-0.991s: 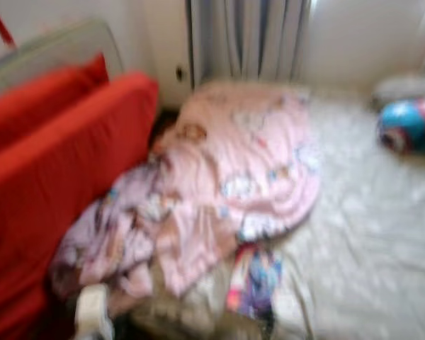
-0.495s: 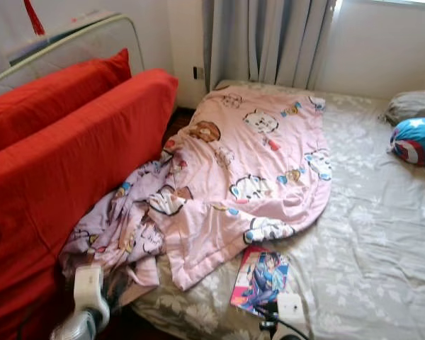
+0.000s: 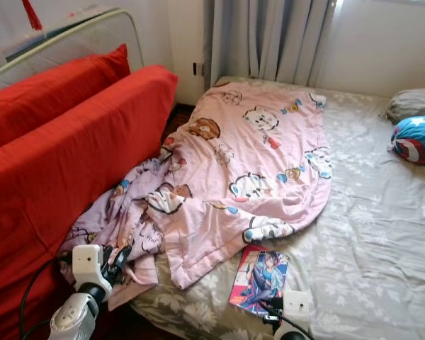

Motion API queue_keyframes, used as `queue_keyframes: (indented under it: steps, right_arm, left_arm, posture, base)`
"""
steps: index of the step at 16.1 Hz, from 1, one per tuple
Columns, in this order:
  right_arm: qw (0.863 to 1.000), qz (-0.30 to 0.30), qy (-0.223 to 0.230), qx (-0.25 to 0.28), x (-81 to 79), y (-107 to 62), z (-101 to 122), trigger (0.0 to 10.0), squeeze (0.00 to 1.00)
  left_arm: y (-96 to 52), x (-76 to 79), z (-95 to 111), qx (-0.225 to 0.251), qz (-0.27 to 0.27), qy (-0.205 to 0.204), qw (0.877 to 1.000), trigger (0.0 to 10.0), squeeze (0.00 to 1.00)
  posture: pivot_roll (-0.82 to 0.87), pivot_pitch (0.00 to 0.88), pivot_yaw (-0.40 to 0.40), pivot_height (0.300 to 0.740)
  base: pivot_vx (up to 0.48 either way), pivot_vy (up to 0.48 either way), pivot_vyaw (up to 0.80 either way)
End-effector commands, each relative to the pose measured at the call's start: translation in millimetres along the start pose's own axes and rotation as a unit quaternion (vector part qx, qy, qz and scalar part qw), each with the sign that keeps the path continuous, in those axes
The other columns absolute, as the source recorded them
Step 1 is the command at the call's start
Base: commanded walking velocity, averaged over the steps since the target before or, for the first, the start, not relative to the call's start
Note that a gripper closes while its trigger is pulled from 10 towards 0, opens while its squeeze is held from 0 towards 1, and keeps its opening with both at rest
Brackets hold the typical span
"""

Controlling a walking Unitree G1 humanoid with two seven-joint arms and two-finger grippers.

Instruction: Clean up the room

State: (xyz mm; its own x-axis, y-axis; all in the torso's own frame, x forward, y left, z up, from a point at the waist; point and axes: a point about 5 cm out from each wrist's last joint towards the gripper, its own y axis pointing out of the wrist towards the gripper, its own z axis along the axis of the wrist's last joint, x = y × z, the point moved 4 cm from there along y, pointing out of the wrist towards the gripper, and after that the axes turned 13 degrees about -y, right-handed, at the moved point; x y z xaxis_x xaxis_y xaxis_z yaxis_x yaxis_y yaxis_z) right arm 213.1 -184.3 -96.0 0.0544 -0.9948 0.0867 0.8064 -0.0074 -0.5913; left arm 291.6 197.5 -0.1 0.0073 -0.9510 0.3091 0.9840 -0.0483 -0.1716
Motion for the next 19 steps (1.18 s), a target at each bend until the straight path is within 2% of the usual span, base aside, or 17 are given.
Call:
queue_keyframes:
  steps: [1,2,3,5,7,10,12,15,19]
  right_arm:
    - [1.000,-0.004,0.005,0.005,2.3,-1.9,-1,10.0,0.00]
    - [0.991,-0.017,-0.018,0.129,12.6,15.6,70,10.0,0.00]
    - [0.975,-0.018,-0.021,0.220,13.9,18.0,122,10.0,0.00]
    - [0.972,-0.015,-0.017,0.232,13.7,16.9,127,10.0,0.00]
    - [0.970,-0.018,-0.018,0.240,17.3,15.2,130,10.0,0.00]
    - [0.966,-0.024,-0.017,0.258,18.7,7.5,132,10.0,0.00]
    - [0.961,-0.045,-0.012,0.273,26.4,-7.0,131,10.0,0.00]
    - [0.959,-0.064,-0.005,0.275,32.2,-12.5,128,10.0,0.00]
    - [0.959,-0.077,0.015,0.272,24.7,-11.3,127,10.0,0.00]
  left_arm:
    - [-2.5,2.4,4,0.013,-0.006,-0.001,1.000,10.0,0.00]
    - [-5.1,1.3,7,0.019,-0.005,0.001,1.000,10.0,0.00]
    - [-9.3,-0.6,11,0.025,-0.004,0.003,1.000,10.0,0.00]
    - [-11.3,-1.6,14,0.029,-0.005,0.005,1.000,10.0,0.00]
    - [-11.4,-2.6,27,0.046,-0.009,0.014,0.999,10.0,0.00]
    - [-12.9,3.8,37,0.061,-0.019,0.017,0.998,10.0,0.00]
    - [-14.2,9.2,48,0.077,-0.026,0.018,0.996,10.0,0.00]
    - [-8.1,17.8,52,0.078,-0.043,0.018,0.996,10.0,0.00]
    - [-3.1,29.5,58,0.070,-0.073,0.023,0.995,10.0,0.00]
  posture:
    - [-0.02,0.043,-0.031,0.740]
    - [-0.02,0.039,-0.032,0.740]
    - [-0.02,0.025,-0.034,0.740]
    - [-0.02,0.018,-0.036,0.740]
    - [-0.01,0.008,-0.035,0.740]
    - [-0.02,0.000,-0.031,0.740]
    - [-0.02,0.000,-0.026,0.740]
    - [-0.04,0.000,-0.004,0.740]
    - [-0.04,0.000,0.017,0.740]
  base:
    - [0.000,0.000,0.00]
    - [0.000,0.000,0.00]
    - [0.000,0.000,0.00]
    - [0.000,0.000,0.00]
    - [0.000,0.000,0.00]
    - [0.000,0.000,0.00]
    - [0.000,0.000,0.00]
    - [0.000,0.000,0.00]
    - [0.000,0.000,0.00]
